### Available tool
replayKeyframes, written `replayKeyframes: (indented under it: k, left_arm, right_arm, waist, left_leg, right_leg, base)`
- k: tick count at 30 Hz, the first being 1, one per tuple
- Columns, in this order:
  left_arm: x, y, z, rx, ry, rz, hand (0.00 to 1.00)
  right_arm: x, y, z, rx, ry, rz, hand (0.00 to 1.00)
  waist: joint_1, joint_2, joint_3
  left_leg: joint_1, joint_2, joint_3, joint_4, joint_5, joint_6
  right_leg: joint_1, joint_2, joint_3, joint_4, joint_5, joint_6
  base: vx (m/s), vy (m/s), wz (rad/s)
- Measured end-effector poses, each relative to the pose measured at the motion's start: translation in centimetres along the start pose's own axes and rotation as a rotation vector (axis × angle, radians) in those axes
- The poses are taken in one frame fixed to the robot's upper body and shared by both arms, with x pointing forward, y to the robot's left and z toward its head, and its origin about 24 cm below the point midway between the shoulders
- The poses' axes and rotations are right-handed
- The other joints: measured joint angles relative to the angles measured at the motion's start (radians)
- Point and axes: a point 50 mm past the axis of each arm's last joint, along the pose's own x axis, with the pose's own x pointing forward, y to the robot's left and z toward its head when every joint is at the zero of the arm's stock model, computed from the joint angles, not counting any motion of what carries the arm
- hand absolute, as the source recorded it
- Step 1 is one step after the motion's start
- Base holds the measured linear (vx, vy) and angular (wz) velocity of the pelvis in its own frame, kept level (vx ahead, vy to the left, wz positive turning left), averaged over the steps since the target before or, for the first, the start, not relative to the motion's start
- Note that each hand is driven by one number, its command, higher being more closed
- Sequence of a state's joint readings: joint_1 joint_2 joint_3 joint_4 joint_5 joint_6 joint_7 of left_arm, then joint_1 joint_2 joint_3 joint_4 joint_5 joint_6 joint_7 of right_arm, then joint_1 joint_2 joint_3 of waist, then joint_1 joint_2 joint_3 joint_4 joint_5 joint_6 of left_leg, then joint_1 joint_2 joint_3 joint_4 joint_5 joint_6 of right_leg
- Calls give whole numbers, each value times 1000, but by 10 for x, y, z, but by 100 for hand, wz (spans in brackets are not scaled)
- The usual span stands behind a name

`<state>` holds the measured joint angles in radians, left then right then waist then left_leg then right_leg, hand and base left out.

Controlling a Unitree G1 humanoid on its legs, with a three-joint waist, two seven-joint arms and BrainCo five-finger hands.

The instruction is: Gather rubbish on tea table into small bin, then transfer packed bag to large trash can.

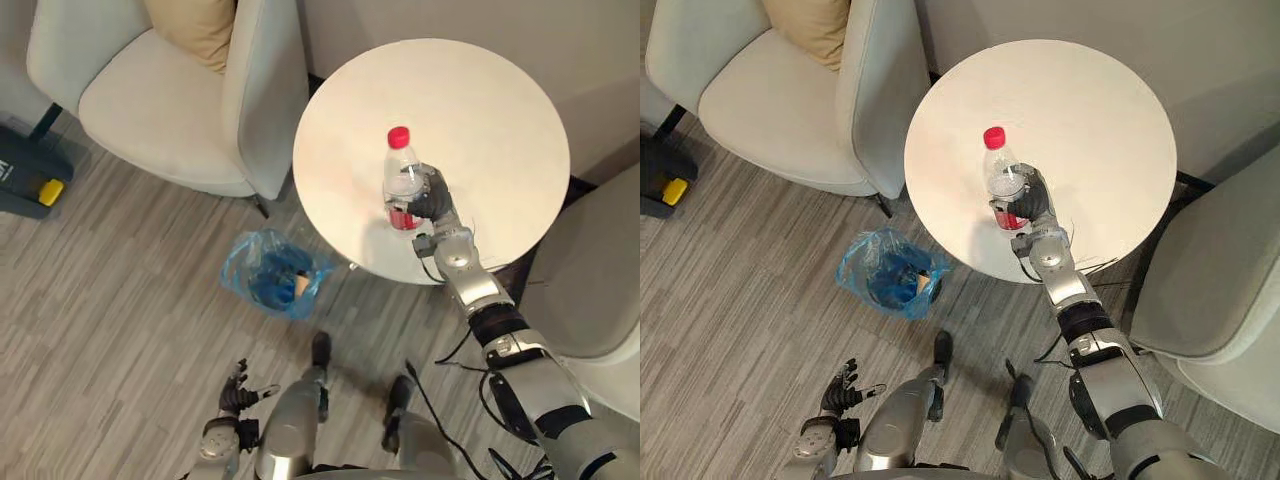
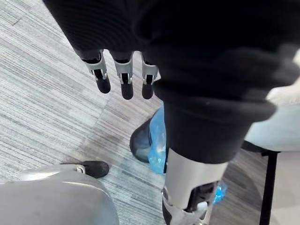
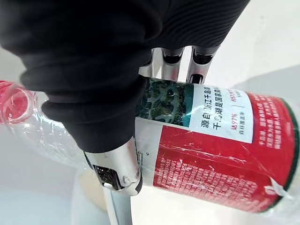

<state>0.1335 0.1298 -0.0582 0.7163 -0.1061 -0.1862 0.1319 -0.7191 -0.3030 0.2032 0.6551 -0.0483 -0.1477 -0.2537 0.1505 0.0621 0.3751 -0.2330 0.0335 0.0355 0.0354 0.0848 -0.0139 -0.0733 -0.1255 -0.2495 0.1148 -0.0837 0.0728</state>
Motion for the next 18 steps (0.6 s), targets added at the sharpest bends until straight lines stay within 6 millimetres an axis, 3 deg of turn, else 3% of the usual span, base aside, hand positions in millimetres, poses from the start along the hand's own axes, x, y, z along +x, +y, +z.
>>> replayKeyframes:
  k: [4, 11, 12, 14, 18]
  left_arm:
    - [0, 0, 0, -1, 1, 2, 0]
    - [0, -2, 3, -3, -13, -4, 0]
    - [0, -3, 3, -3, -14, -5, 0]
    - [1, -3, 6, -2, -21, -6, 0]
    - [1, -3, 6, 17, -23, -11, 0]
  right_arm:
    - [-16, 2, 9, 50, -73, -11, 100]
    - [-74, 16, 3, 160, -117, -29, 100]
    - [-80, 19, 0, 173, -102, -28, 100]
    - [-92, 29, -6, 169, -76, 0, 100]
    - [-99, 48, -3, 183, -78, 98, 100]
  waist:
    - [-1, 0, 0]
    - [-28, -7, -3]
    - [-32, -10, -7]
    - [-46, -25, -10]
    - [-50, -65, -35]
  left_leg:
    - [4, -6, -30, 0, 0, 0]
    - [25, -56, -127, 4, 8, -3]
    - [19, -57, -95, 4, 16, 8]
    - [0, -23, 153, 41, -35, 90]
    - [-16, -23, 191, 98, -54, 72]
  right_leg:
    - [18, -4, -25, 7, -13, -3]
    - [102, -37, -163, 47, -93, 12]
    - [111, -44, -189, 42, -96, 14]
    - [138, -54, -254, 34, -102, 24]
    - [167, -68, -289, 37, -105, 29]
  base:
    - [27, -20, 27]
    - [32, -36, 62]
    - [-11, 34, 69]
    - [12, 42, 77]
    - [111, 33, 46]
